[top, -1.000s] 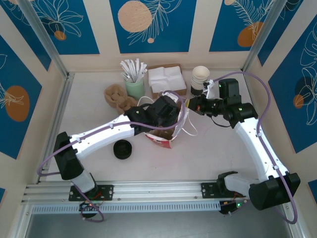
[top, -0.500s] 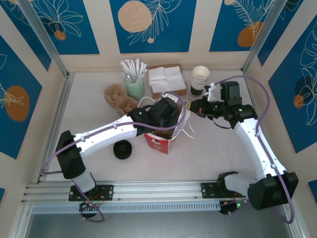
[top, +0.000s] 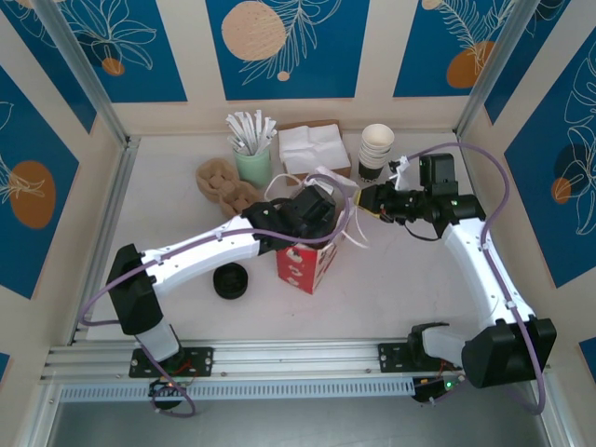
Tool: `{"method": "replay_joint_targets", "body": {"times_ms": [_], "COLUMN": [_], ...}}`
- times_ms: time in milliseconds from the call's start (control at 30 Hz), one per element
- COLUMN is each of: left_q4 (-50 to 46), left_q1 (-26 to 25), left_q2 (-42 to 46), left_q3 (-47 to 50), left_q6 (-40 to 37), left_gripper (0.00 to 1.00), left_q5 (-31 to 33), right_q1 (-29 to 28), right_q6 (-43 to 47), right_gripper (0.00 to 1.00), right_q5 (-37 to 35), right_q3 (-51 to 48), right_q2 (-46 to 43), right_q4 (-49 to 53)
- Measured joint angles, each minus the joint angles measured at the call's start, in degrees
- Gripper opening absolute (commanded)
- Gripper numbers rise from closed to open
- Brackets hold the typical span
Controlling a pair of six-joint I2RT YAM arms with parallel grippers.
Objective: Pack the takeout coffee
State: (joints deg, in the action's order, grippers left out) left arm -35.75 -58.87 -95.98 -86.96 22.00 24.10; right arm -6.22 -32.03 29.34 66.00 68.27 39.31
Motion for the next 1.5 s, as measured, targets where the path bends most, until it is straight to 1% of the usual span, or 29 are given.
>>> {"method": "replay_joint_targets", "body": {"times_ms": [100,233,367,500,667,767,967,1067,1200,1333,1500], "left_q4": [-0.68,-1.07,-1.60,-2.23,-2.89,-3.02,-3.41,-3.87,-4.17,-4.17,-4.17], "left_q1": [0.02,0.37,0.63,0.87,1.25,1.51,2.25,2.38,2.40,2.40,2.49], "left_q2": [-0.15,-0.24,-0.52,-1.03,-1.36,-1.38,-1.38,-1.38,-1.38,-1.38,-1.38], "left_q3": [-0.72,-1.68,-2.91,-4.09,-5.62,-6.10,-6.47,-6.47,-6.47,-6.47,-6.47], "left_q6": [-0.02,-0.04,-0.07,-0.28,-1.70,-2.54,-2.89,-2.86,-2.86,-2.86,-2.86], "left_gripper": [0.59,0.59,0.59,0.59,0.59,0.59,0.59,0.59,0.59,0.59,0.59], "left_q5": [-0.26,-1.09,-1.99,-3.15,-5.53,-6.73,-7.39,-7.39,-7.37,-7.34,-7.37], "right_q1": [0.35,0.46,0.44,0.22,-0.59,-1.64,-3.61,-4.33,-4.72,-5.09,-5.46], "right_q6": [3.67,10.58,18.62,25.81,31.87,34.77,38.36,39.34,39.80,40.28,40.85], "right_gripper": [0.45,0.50,0.51,0.51,0.51,0.51,0.52,0.54,0.56,0.57,0.57], "right_q5": [-1.64,-3.48,-4.57,-4.87,-4.59,-3.45,0.57,0.87,-1.25,-3.85,-4.70], "right_q3": [4.55,11.15,16.17,20.28,25.86,26.45,27.78,27.78,28.63,29.05,32.33], "right_q2": [1.22,3.08,6.75,12.26,19.21,20.90,22.18,22.60,24.30,25.64,27.08], "right_q4": [2.47,4.90,6.60,8.50,10.67,11.43,13.20,13.49,13.46,13.62,13.88]}}
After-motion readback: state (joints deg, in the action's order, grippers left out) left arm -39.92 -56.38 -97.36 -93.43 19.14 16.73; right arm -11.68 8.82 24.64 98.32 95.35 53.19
